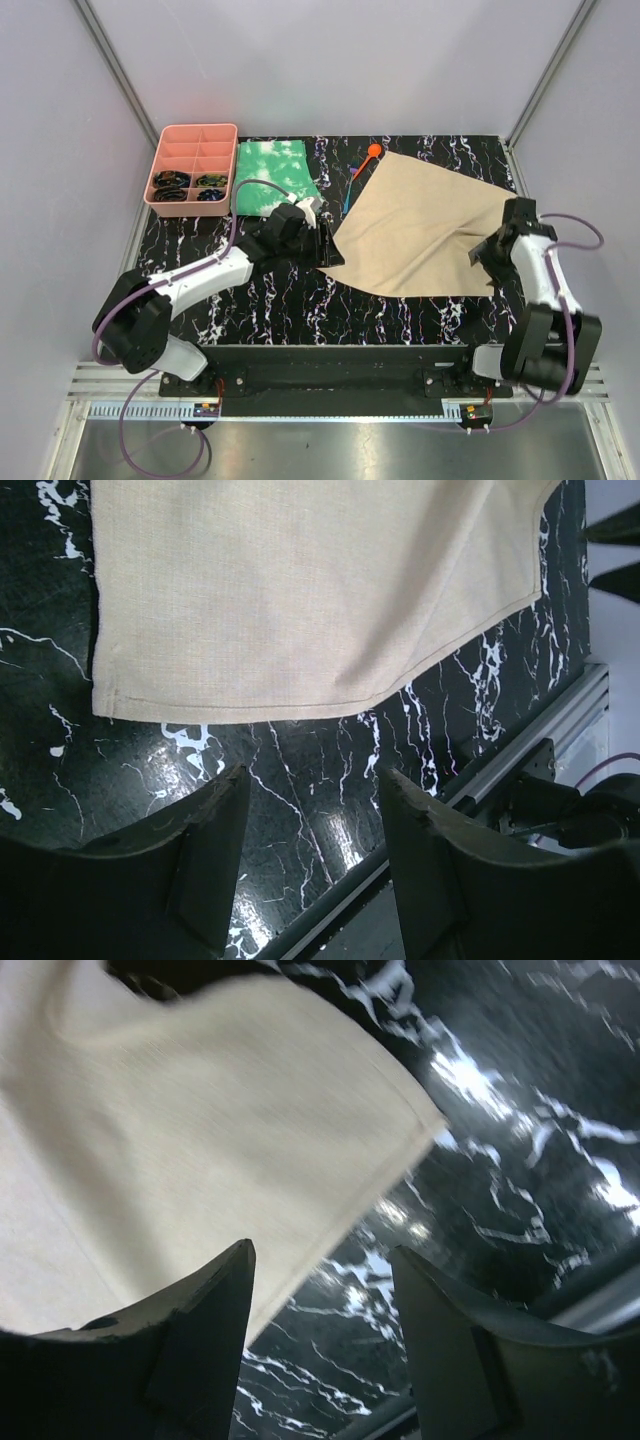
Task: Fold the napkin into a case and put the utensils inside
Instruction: Pick up the flattened napkin from the center of the board.
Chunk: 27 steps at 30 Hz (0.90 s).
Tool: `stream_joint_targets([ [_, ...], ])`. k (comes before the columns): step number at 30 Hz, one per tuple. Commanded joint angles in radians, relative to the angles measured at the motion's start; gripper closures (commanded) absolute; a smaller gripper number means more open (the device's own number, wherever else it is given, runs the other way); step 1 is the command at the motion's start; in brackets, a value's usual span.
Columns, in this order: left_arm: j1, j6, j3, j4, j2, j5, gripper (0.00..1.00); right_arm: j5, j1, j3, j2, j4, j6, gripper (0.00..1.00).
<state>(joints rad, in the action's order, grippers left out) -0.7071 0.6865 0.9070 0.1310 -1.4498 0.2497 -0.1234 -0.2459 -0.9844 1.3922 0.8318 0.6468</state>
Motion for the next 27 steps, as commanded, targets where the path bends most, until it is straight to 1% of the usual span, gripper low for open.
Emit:
stream_joint_targets([
  [1, -0.008, 0.011, -0.007, -0.057, 0.040, 0.051, 0.43, -0.057, -0.018, 0.128, -0.172, 0.056, 0.114, 0.35],
  [4, -0.012, 0.019, -0.017, -0.076, 0.055, 0.057, 0.43, -0.061, -0.058, 0.161, -0.180, 0.029, 0.082, 0.37],
  [9, -0.012, 0.019, -0.017, -0.087, 0.077, 0.072, 0.43, -0.052, -0.079, 0.118, 0.000, -0.002, 0.036, 0.33],
  [10, -0.012, 0.015, -0.017, -0.084, 0.080, 0.072, 0.43, -0.033, -0.084, 0.119, 0.043, -0.041, 0.018, 0.33],
  [13, -0.014, 0.001, -0.025, -0.076, 0.095, 0.065, 0.43, -0.028, -0.085, 0.122, 0.097, -0.106, 0.004, 0.32],
  [15, -0.012, -0.007, -0.025, -0.065, 0.097, 0.056, 0.43, -0.033, -0.087, 0.124, 0.117, -0.132, -0.004, 0.32],
  [20, -0.012, -0.011, -0.022, -0.060, 0.086, 0.053, 0.43, -0.038, -0.104, 0.105, 0.152, -0.137, -0.015, 0.31],
  [24, -0.012, -0.012, -0.017, -0.056, 0.075, 0.048, 0.43, -0.041, -0.118, 0.116, 0.166, -0.143, -0.010, 0.32],
  [26, -0.012, -0.012, -0.017, -0.051, 0.066, 0.039, 0.43, -0.013, -0.122, 0.121, 0.195, -0.163, -0.013, 0.34],
  [27, -0.011, -0.012, -0.011, -0.045, 0.062, 0.028, 0.42, -0.006, -0.122, 0.121, 0.208, -0.165, -0.013, 0.38],
])
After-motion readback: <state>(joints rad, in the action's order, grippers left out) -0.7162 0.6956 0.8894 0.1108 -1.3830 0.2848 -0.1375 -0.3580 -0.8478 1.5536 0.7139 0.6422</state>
